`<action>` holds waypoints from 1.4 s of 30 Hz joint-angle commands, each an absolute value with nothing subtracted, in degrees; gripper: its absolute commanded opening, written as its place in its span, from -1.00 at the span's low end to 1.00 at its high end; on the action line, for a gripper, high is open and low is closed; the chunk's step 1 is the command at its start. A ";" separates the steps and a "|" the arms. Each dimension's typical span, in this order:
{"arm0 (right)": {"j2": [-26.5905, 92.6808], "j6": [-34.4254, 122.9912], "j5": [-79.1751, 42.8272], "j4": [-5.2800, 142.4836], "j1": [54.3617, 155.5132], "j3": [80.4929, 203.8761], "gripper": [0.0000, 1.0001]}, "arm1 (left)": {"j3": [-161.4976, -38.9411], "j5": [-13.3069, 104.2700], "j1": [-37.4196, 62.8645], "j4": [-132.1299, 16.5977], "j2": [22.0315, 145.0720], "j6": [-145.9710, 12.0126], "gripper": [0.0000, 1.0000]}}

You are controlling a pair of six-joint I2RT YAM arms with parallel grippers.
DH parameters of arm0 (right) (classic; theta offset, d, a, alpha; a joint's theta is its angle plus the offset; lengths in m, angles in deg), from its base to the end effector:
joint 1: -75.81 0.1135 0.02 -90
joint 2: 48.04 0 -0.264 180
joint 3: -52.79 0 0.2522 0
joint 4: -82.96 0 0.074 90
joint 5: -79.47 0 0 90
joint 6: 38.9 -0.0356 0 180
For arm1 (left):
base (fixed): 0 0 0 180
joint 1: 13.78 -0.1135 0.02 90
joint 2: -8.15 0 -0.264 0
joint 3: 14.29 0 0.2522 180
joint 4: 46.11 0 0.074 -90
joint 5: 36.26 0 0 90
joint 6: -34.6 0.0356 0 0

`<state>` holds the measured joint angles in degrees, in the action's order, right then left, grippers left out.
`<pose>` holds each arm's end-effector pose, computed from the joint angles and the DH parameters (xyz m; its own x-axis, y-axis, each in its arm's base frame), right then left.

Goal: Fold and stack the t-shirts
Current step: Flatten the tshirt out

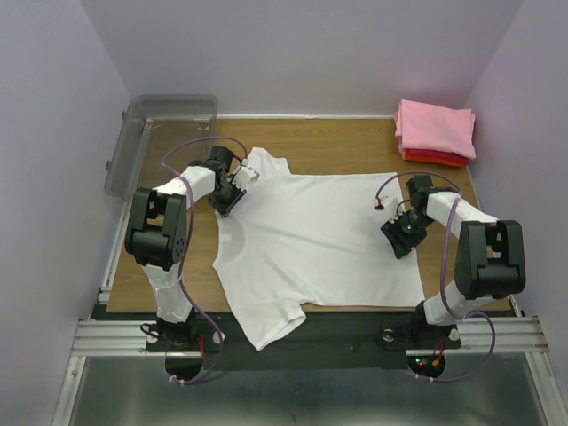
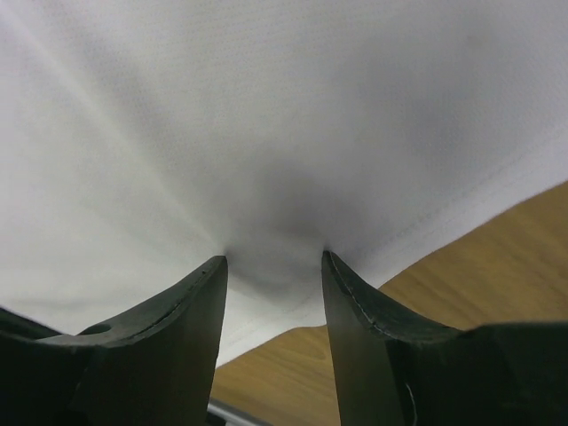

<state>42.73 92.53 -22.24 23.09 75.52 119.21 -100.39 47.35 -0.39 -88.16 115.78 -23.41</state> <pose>0.2643 0.0059 0.1652 -0.7357 -0.6442 -0.2091 -0.6699 0.7376 0.0848 0.3719 -0.0926 0.1746 -0.5915 0.6820 -0.4302 0.6976 0.7004 0.1512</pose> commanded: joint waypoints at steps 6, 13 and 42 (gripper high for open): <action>41.87 95.23 -30.48 8.28 75.72 129.81 0.13 | -109.31 40.42 -0.77 -100.12 110.28 -17.34 -0.22; 56.17 87.85 -32.16 13.37 70.37 156.41 0.09 | -128.04 34.84 -0.77 -96.53 114.92 -23.74 0.02; 90.21 79.22 -29.60 21.38 69.22 186.26 0.12 | -157.94 37.13 -2.70 -82.99 149.64 -38.69 0.21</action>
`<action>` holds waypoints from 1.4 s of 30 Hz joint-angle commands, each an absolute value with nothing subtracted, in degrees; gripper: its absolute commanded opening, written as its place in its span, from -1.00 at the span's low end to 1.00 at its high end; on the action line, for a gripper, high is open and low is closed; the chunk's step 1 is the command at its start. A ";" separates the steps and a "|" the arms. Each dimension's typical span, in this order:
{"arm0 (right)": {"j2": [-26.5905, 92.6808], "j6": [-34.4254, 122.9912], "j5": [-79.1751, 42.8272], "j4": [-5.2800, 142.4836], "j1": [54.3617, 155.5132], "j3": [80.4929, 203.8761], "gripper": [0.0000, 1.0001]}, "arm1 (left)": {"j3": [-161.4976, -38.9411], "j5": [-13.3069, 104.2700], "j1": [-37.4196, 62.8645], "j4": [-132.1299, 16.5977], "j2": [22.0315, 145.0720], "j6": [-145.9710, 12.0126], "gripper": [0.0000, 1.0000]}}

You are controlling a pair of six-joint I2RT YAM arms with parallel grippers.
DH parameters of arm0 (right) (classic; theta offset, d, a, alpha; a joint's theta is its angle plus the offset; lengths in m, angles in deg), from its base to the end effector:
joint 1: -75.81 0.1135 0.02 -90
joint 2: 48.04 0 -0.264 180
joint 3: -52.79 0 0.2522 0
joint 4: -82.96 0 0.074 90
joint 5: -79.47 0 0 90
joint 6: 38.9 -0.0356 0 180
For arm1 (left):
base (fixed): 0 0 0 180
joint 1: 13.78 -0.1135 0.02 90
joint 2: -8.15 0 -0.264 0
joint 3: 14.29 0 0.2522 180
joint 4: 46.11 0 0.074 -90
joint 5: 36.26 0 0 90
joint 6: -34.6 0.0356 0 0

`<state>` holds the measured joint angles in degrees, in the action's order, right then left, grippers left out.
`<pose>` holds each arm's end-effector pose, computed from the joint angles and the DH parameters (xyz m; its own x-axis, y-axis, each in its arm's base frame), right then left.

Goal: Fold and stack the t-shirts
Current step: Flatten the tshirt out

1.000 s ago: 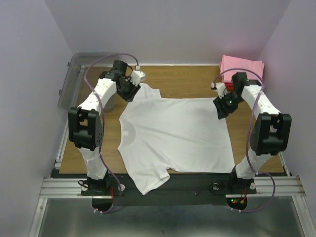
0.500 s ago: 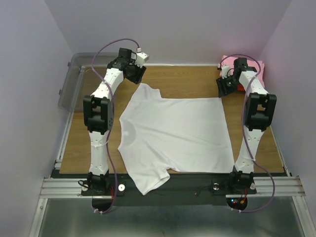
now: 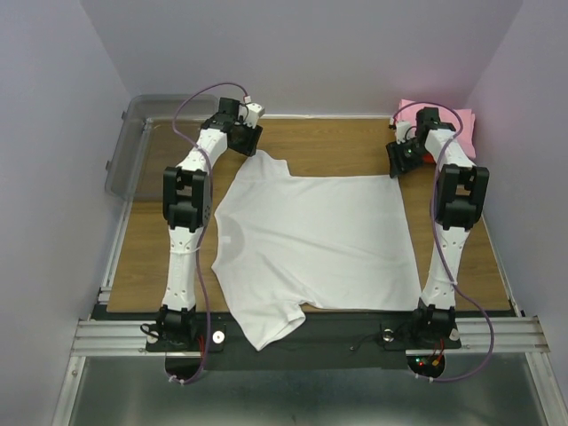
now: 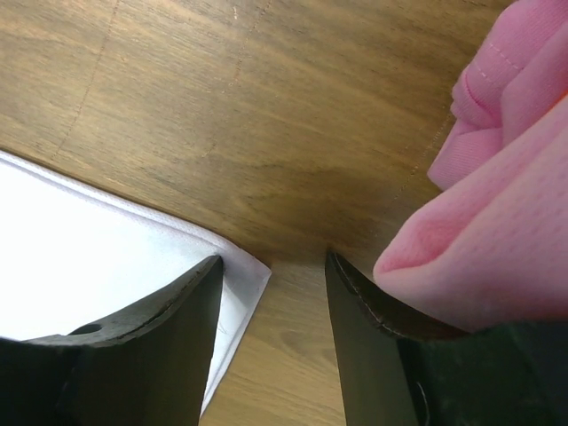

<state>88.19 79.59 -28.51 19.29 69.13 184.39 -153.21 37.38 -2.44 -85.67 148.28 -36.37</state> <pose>0.4998 -0.0475 0.1756 -0.8098 -0.3620 -0.4618 -0.4426 0.8935 0.0757 0.5438 -0.1193 0.2068 -0.4756 0.4145 -0.7759 0.5849 0.8078 0.0731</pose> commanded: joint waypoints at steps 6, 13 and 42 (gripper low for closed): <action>90.83 79.22 -30.04 21.38 69.22 186.17 0.04 | -160.67 36.60 -2.70 -82.11 153.16 -40.02 0.21; 90.31 79.57 -30.39 21.38 69.22 185.64 0.05 | -164.81 36.16 -2.44 -84.39 155.98 -39.58 0.11; 87.49 80.45 -34.88 20.68 69.31 181.51 -0.99 | -164.46 39.77 0.99 -87.38 156.77 -34.13 -0.82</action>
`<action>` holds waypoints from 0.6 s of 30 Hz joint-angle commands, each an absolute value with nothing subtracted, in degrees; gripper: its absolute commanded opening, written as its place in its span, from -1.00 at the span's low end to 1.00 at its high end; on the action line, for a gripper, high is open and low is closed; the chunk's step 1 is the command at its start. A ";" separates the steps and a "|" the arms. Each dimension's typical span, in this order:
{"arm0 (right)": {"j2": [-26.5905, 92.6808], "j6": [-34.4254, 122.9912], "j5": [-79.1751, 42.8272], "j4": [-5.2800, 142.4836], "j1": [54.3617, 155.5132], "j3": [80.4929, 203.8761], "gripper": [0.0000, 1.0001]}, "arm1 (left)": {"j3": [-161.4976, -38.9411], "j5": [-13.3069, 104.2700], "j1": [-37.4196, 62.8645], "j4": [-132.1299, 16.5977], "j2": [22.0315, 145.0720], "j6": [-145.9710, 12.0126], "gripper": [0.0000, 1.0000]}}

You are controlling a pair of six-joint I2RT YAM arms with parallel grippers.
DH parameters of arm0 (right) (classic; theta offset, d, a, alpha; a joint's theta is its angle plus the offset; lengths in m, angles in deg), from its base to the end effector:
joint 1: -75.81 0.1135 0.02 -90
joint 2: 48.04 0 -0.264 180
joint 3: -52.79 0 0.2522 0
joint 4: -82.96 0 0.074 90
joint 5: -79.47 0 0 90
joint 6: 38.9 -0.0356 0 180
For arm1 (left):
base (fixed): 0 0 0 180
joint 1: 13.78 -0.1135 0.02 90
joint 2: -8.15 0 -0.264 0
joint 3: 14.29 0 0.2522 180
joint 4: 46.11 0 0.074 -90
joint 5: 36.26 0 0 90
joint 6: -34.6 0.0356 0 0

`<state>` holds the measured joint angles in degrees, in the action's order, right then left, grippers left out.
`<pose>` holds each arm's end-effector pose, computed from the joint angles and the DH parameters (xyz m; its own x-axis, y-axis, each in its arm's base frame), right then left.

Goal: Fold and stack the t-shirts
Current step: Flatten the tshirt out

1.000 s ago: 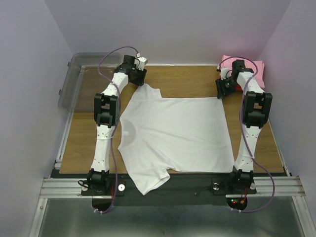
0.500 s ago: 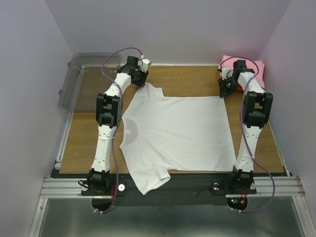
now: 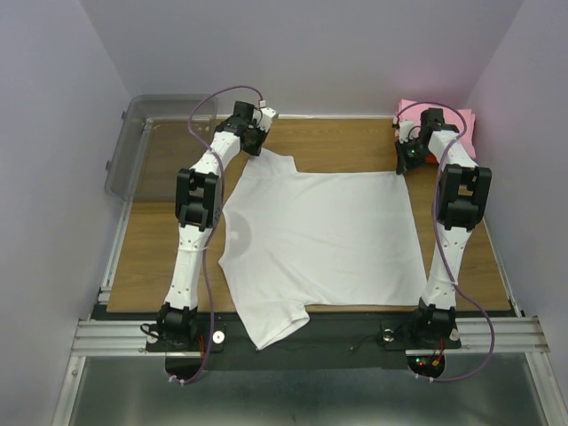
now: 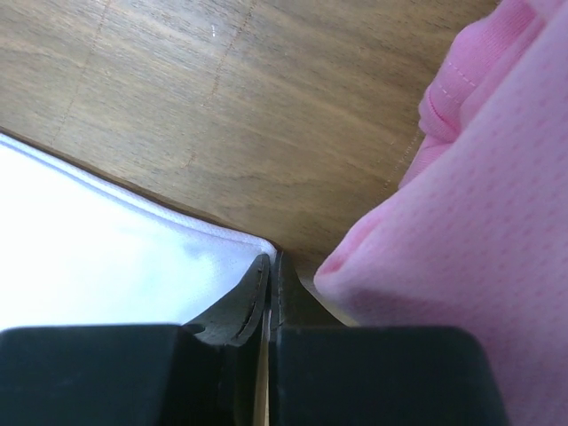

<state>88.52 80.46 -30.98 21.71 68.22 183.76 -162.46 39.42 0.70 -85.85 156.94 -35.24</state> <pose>0.5021 -0.0544 0.1718 -0.7882 -0.3584 -0.5003 -0.4577 0.8848 0.0871 0.5600 -0.1537 0.1773 -0.4422 0.4591 -0.7705 0.6148 0.7806 0.1123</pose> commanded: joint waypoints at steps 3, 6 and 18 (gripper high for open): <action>86.70 80.37 -35.84 20.68 69.31 181.16 -0.99 | -163.58 37.40 0.81 -85.55 155.28 -34.48 -1.00; 85.74 80.01 -36.20 20.68 69.31 181.51 -0.99 | -162.88 35.55 0.90 -83.52 152.38 -35.45 -1.00; 80.47 80.36 -35.05 20.59 68.52 182.48 -0.99 | -153.65 32.74 0.37 -82.02 138.14 -34.48 -1.00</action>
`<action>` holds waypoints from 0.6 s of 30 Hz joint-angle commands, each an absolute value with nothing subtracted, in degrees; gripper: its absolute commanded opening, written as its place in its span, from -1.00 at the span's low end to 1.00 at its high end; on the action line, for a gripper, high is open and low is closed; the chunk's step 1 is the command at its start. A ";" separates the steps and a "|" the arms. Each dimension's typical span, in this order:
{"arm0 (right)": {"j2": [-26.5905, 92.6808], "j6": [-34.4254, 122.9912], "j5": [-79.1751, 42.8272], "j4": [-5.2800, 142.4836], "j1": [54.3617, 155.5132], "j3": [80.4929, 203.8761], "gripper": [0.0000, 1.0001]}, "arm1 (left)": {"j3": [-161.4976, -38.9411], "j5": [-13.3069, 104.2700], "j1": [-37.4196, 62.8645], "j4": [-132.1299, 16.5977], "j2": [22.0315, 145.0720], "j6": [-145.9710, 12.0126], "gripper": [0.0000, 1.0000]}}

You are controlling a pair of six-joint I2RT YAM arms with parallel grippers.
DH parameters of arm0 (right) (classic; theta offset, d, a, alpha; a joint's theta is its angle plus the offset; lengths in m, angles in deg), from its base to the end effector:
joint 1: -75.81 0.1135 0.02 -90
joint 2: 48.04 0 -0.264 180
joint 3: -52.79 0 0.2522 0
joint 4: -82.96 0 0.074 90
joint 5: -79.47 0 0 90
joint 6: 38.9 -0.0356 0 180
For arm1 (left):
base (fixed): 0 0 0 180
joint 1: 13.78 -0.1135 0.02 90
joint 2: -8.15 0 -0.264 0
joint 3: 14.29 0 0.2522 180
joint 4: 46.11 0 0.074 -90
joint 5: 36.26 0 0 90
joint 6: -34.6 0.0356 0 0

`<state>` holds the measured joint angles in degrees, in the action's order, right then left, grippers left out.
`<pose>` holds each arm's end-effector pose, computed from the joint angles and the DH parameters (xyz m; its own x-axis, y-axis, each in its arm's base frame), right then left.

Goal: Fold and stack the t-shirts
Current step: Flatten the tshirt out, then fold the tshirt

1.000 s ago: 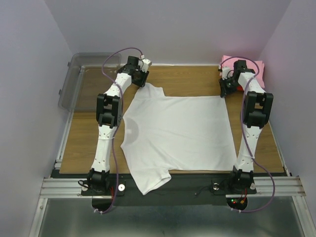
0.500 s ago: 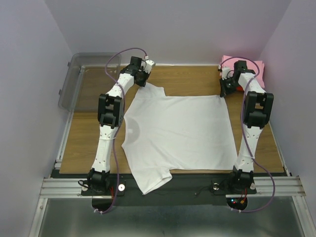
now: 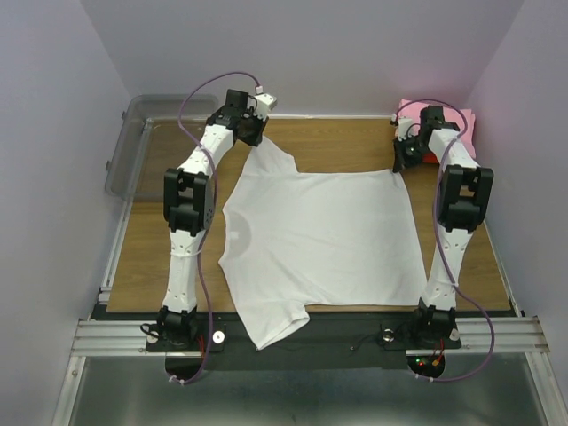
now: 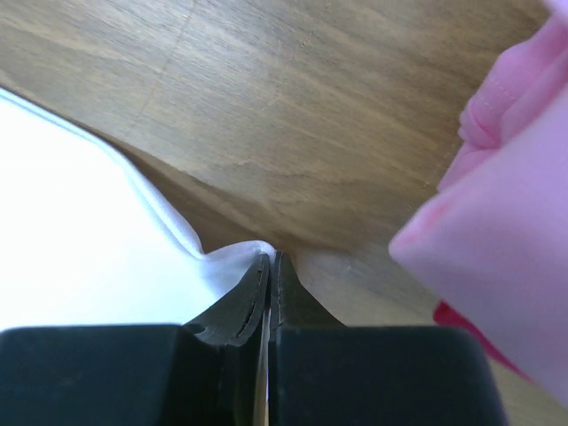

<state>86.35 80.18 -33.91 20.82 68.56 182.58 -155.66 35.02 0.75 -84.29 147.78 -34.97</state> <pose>0.4960 -0.0489 0.1839 -0.7772 -0.3508 -0.5223 -0.4776 0.8694 0.1267 0.5391 -0.1515 0.2282 -0.3686 0.4371 -0.8204 0.6576 0.7464 0.1022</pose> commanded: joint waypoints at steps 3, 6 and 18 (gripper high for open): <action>79.41 80.80 -35.23 20.51 68.34 181.60 -0.99 | -151.19 32.30 0.37 -82.45 135.86 -33.70 -1.00; 78.88 81.24 -35.14 20.51 68.16 181.16 -0.99 | -149.34 32.30 0.37 -82.98 134.10 -33.08 -1.00; 73.43 85.46 -35.49 20.51 67.20 176.16 -0.99 | -136.61 31.59 0.37 -82.99 122.33 -29.74 -1.00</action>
<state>78.40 82.91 -34.46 20.20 68.08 177.11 -139.47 32.51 0.75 -83.68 130.58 -31.63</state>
